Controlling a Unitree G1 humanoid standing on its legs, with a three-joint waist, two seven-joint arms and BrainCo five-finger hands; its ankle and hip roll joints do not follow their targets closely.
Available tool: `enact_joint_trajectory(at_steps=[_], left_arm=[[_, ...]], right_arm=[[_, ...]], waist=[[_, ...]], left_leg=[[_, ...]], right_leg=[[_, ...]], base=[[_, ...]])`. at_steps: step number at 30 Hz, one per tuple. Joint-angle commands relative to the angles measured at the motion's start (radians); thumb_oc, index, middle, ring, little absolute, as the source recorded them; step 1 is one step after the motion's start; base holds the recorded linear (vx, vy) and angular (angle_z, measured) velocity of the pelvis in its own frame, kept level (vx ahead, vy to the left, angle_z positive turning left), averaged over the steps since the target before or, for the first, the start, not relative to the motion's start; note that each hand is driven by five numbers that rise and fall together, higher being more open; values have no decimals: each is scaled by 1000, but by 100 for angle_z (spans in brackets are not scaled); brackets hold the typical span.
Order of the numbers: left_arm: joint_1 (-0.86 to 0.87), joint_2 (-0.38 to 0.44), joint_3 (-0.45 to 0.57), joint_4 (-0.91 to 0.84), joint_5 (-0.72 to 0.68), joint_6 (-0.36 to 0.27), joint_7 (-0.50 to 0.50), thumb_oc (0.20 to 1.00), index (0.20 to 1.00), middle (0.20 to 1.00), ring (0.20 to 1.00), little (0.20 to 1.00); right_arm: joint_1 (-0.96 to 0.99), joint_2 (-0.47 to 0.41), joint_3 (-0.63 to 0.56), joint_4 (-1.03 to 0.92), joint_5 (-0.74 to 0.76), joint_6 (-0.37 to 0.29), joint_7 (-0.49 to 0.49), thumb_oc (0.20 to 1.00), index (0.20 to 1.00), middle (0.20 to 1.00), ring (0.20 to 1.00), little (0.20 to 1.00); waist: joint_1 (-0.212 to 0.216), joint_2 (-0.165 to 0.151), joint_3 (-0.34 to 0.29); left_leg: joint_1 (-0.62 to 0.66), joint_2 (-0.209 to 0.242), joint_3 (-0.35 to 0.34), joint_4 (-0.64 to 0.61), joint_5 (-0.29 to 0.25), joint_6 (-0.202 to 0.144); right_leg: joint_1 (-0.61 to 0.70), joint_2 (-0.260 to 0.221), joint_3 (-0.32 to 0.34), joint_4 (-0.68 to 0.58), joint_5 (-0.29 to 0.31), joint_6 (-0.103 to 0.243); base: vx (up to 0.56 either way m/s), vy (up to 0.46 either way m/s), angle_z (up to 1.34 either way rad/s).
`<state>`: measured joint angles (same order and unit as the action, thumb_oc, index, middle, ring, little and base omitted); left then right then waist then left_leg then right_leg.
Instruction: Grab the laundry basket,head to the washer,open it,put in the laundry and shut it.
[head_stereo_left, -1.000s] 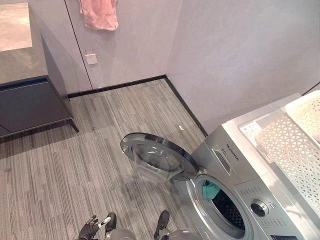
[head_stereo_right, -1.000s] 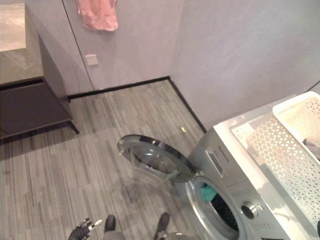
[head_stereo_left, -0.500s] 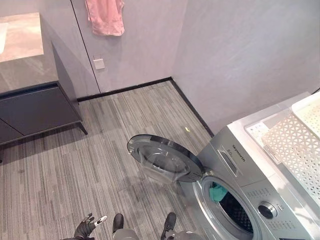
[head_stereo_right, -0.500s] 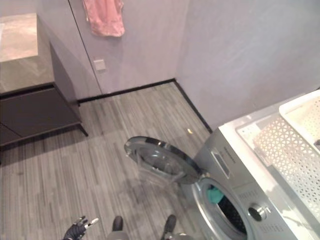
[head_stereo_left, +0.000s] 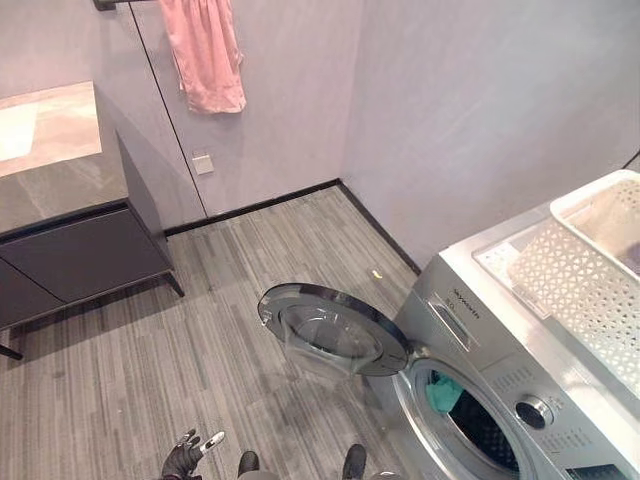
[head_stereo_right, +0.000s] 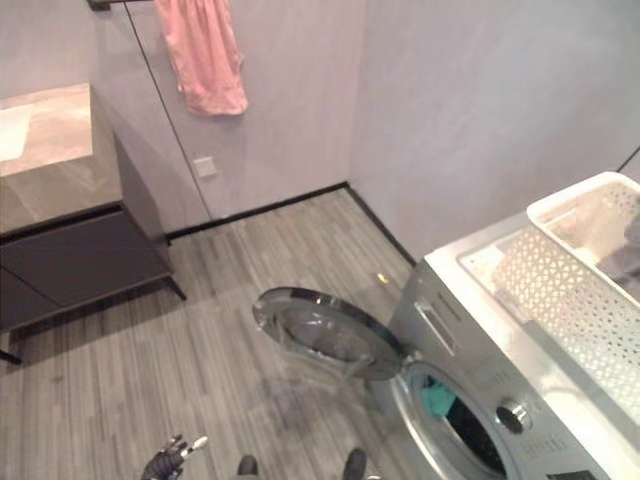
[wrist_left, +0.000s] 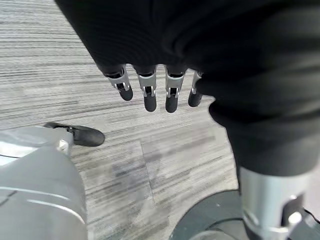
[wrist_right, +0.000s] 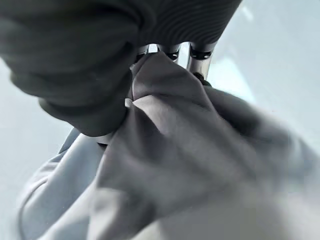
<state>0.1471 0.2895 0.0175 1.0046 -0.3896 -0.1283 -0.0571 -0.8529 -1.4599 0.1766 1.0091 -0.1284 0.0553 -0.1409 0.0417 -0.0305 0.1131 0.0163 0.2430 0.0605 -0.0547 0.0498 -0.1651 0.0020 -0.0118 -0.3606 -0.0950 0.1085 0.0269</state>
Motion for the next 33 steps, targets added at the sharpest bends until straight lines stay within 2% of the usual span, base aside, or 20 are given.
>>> enact_joint_trajectory(at_steps=[1, 6, 10, 12, 15, 16, 19, 20, 21, 22, 26, 28, 29, 33], left_arm=[[-19, 87, -17, 18, 20, -27, 38, 1000, 1000, 1000, 1000, 1000], [-23, 90, -12, 27, 41, -36, 55, 1000, 1000, 1000, 1000, 1000], [-25, 94, -20, 22, 48, -43, 60, 1000, 1000, 1000, 1000, 1000], [-27, 116, -60, -36, 76, -57, 52, 1000, 1000, 1000, 1000, 1000], [-34, 142, -92, -123, 96, -70, 55, 1000, 1000, 1000, 1000, 1000], [-40, 183, -129, -227, 123, -78, 56, 1000, 1000, 1000, 1000, 1000], [-84, 221, -147, -414, 186, -52, 91, 1000, 1000, 1000, 1000, 1000], [-83, 218, -145, -415, 186, -52, 91, 1000, 1000, 1000, 1000, 1000], [-121, 257, -161, -596, 281, -45, 104, 1000, 1000, 1000, 1000, 1000], [-150, 286, -165, -693, 338, -45, 100, 1000, 1000, 1000, 1000, 1000], [-326, 327, -178, -924, 430, -25, 96, 1000, 1000, 1000, 1000, 1000], [-390, 324, -190, -941, 450, -16, 105, 1000, 1000, 1000, 1000, 1000], [-479, 308, -222, -940, 451, -4, 114, 1000, 1000, 1000, 1000, 1000], [-860, 174, -378, -806, 346, 46, 158, 1000, 1000, 1000, 1000, 1000]], right_arm=[[-21, -78, -6, -99, -142, 21, -180, 200, 200, 200, 200, 200], [-6, -116, -74, -181, -229, 44, -287, 200, 200, 200, 200, 200], [-18, -122, -87, -188, -226, 37, -313, 200, 200, 200, 200, 200], [-65, -132, -58, -205, -223, 29, -327, 200, 200, 200, 200, 200], [-150, -137, 22, -192, -214, 23, -334, 200, 200, 200, 200, 200], [-218, -142, 85, -195, -219, 19, -327, 200, 200, 200, 200, 200], [-429, -115, 303, -177, -215, 26, -305, 200, 200, 200, 200, 200], [-450, -113, 324, -174, -215, 26, -305, 200, 200, 200, 200, 200], [-511, -96, 386, -184, -222, 40, -292, 200, 200, 200, 200, 200], [-558, -93, 434, -188, -226, 47, -284, 200, 200, 200, 200, 200], [-712, -21, 578, -161, -227, 73, -265, 200, 200, 200, 200, 200], [-752, -7, 612, -154, -224, 77, -260, 200, 200, 200, 200, 200], [-768, 25, 626, -144, -219, 84, -254, 200, 200, 200, 200, 200], [-883, 148, 716, -76, -173, 107, -226, 200, 200, 200, 200, 200]], waist=[[-2, -116, -46], [1, -132, -57], [4, -140, -62], [7, -148, -68], [7, -157, -70], [12, -167, -72], [-4, -166, -84], [-6, -164, -85], [-12, -159, -91], [-18, -159, -95], [-38, -146, -102], [-42, -142, -101], [-51, -140, -107], [-75, -124, -108]], left_leg=[[3, 60, 6, 62, -69, 9], [10, 49, 10, 84, -100, 18], [17, 41, 15, 84, -106, 23], [30, 37, 24, 81, -116, 25], [31, 29, 29, 78, -114, 28], [40, 29, 35, 78, -123, 29], [45, 20, 43, 65, -118, 36], [44, 19, 43, 65, -117, 37], [51, 21, 44, 59, -124, 37], [52, 19, 45, 54, -124, 38], [53, 12, 42, 47, -125, 41], [50, 8, 41, 46, -120, 43], [55, 9, 41, 44, -126, 43], [54, -3, 40, 41, -118, 48]], right_leg=[[64, -83, 75, 8, -168, 76], [72, -99, 81, 8, -155, 89], [73, -110, 85, 8, -147, 96], [78, -116, 89, 8, -146, 102], [74, -125, 90, 8, -138, 107], [77, -124, 95, 8, -138, 110], [68, -131, 105, 8, -131, 113], [67, -132, 105, 8, -131, 113], [71, -129, 110, 8, -135, 115], [69, -130, 109, 8, -135, 117], [66, -133, 111, 8, -134, 119], [63, -136, 112, 8, -130, 119], [65, -134, 114, 8, -133, 121], [63, -141, 117, 8, -126, 122]], base=[[-7, 87, 6], [-16, 81, 0], [-3, 60, -3], [-3, 57, -7], [-20, 43, -4], [1, 40, -1], [-18, 43, -11], [0, 25, -14], [17, 14, -4], [13, 18, -6], [-8, 6, -3], [-15, 2, 0], [-31, 7, 0], [-8, 4, 0]])
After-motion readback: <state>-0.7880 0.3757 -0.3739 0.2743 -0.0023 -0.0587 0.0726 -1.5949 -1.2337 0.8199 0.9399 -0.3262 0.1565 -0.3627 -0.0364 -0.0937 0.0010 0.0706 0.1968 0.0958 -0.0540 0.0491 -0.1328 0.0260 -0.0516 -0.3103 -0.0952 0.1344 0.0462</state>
